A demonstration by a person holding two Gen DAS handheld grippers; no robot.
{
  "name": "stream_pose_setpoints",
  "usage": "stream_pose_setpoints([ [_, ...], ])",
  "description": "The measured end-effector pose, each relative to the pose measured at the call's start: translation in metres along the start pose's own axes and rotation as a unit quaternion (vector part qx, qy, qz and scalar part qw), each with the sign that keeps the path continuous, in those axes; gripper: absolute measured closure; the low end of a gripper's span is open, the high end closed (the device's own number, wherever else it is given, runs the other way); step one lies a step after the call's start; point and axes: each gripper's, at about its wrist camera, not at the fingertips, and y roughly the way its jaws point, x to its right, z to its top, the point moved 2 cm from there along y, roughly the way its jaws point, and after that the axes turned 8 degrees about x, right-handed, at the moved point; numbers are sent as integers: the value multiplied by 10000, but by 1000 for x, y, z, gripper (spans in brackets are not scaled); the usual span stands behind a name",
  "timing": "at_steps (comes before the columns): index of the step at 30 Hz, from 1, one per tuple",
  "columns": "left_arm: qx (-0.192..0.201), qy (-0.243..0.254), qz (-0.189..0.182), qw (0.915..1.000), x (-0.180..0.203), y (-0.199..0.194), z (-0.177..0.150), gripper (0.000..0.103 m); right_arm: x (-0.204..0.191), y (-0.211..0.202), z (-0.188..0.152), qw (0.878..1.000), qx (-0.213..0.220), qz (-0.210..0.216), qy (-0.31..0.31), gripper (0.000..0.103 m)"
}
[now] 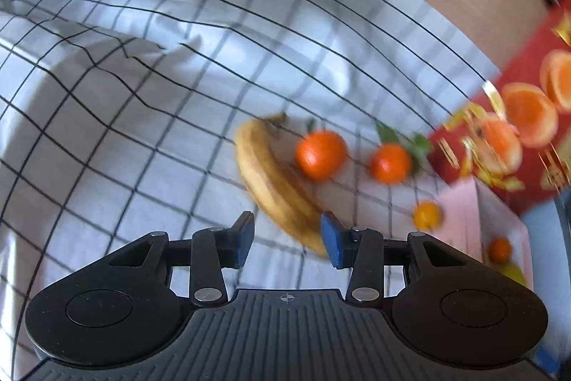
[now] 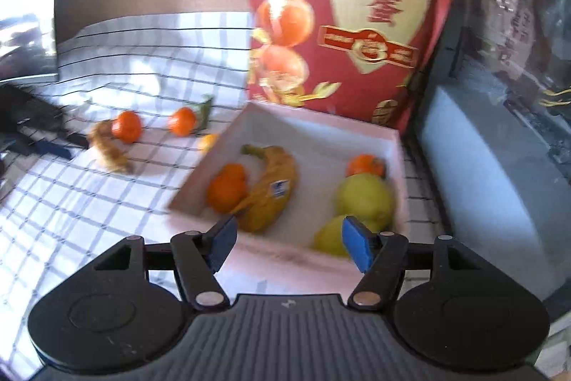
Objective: Organize fruits
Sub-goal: 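Move the open left gripper to the spotted banana on the cloth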
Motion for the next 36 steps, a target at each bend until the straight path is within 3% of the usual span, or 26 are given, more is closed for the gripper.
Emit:
stream_pose_setpoints([
  [6, -125, -145, 389, 9991, 2, 36, 20, 57, -41, -16, -15, 9995, -79, 302, -87, 37],
  [8, -133, -156, 480, 9986, 5, 42, 21, 47, -50, -19, -22, 9993, -141, 323, -139, 36],
  [14, 3, 378, 759, 9964, 20, 46, 16, 36, -52, -20, -42, 9987, -420, 285, -4, 36],
  [17, 82, 681, 730, 9950, 23, 46, 13, 36, -48, -21, -49, 9984, -495, 229, 120, 36],
  [22, -248, 518, 607, 9965, 15, 46, 8, 43, -43, -22, -58, 9977, -552, 240, 312, 36],
  [31, -34, 1082, 703, 9916, 17, 25, 1, 50, -48, -23, -63, 9969, -601, 412, 290, 36],
  [36, -61, 894, 695, 9936, 17, 32, 4, 52, -51, -21, -67, 9959, -684, 492, 330, 36],
])
